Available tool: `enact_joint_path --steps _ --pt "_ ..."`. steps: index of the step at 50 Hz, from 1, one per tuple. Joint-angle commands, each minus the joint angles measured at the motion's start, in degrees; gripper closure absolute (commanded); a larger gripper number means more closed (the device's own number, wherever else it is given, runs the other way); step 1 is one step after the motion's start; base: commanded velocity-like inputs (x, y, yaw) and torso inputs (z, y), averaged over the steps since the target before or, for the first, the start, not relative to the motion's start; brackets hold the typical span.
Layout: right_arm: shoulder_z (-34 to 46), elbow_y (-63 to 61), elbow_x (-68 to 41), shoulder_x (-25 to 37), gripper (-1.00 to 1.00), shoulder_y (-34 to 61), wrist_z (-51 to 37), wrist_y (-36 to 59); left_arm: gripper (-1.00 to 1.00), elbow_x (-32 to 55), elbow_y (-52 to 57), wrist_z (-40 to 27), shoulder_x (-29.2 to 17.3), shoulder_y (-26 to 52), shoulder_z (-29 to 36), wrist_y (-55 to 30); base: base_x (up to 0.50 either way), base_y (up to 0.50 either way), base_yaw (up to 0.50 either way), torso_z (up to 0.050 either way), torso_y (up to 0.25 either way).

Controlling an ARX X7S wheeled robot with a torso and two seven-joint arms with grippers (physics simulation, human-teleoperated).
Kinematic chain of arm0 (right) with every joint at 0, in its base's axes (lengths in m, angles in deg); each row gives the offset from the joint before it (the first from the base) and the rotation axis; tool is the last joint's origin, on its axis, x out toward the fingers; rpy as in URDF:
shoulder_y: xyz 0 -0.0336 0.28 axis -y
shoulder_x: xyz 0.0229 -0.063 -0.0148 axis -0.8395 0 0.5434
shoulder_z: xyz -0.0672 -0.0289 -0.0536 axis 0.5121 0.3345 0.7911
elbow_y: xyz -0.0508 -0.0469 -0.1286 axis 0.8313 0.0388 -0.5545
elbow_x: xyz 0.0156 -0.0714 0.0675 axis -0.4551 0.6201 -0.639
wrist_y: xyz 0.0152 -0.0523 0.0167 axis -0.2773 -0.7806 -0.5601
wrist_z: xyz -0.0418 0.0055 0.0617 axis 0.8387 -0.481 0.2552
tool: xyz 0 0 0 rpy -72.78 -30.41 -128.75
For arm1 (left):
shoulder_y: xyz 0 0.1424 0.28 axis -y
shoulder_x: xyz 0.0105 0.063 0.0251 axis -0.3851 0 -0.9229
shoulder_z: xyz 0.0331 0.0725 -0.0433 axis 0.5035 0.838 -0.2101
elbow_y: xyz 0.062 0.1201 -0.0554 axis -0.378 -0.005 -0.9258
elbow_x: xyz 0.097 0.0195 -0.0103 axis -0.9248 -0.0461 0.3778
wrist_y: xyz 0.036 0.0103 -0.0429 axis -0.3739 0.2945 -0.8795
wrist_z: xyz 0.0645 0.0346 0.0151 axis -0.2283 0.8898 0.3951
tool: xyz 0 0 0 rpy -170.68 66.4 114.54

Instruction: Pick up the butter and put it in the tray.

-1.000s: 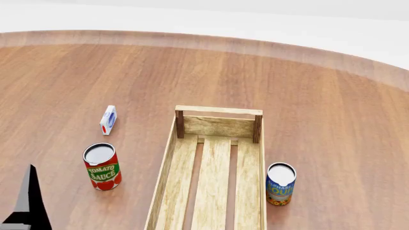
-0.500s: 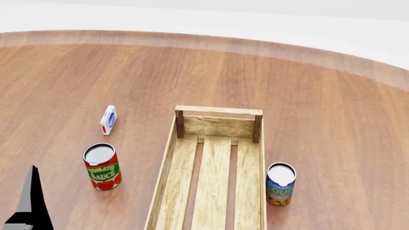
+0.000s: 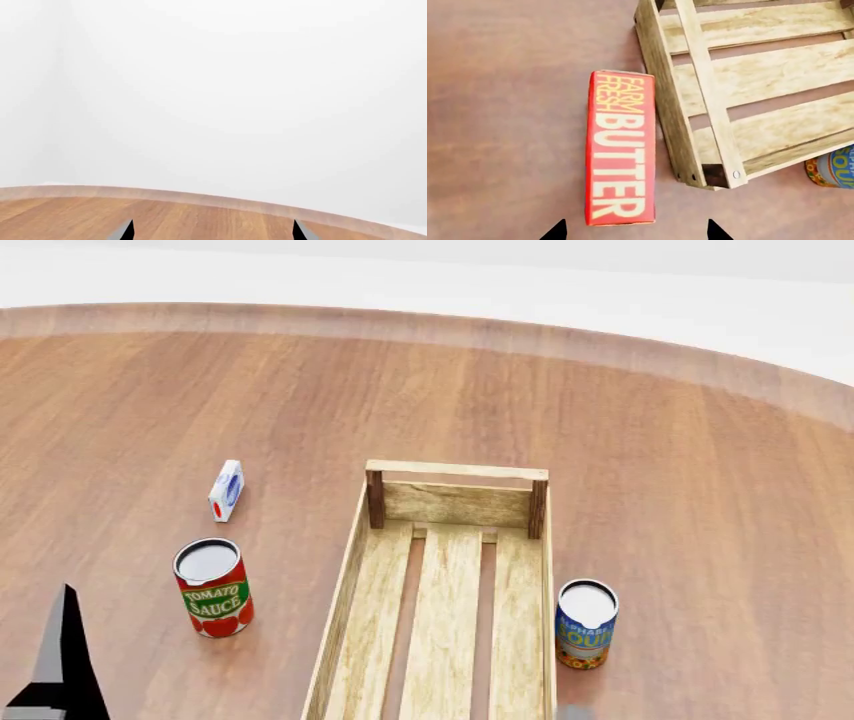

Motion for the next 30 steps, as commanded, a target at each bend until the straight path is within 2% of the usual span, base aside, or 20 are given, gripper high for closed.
enact_joint_path --steps 1,15,30 --pt "4.15 1.02 2.65 -1.93 -1.0 1.99 1.12 -0.96 -1.0 0.09 0.22 -0.26 -0.25 -0.17 0.19 0.09 0.0 0.0 0.0 0.0 0.0" --pt "4.46 3.88 1.98 -2.97 -1.0 -2.04 -0.56 -5.45 -1.0 0.26 -0.02 -0.49 -0.5 0.03 0.24 0.35 0.0 0.0 0.0 0.0 0.0" --pt "1.19 9.1 1.34 -2.07 -1.0 -9.47 -7.39 -11.3 -1.0 0.12 -0.2 -0.64 -0.66 -0.07 0.77 0.74 0.0 0.0 0.0 0.0 0.0"
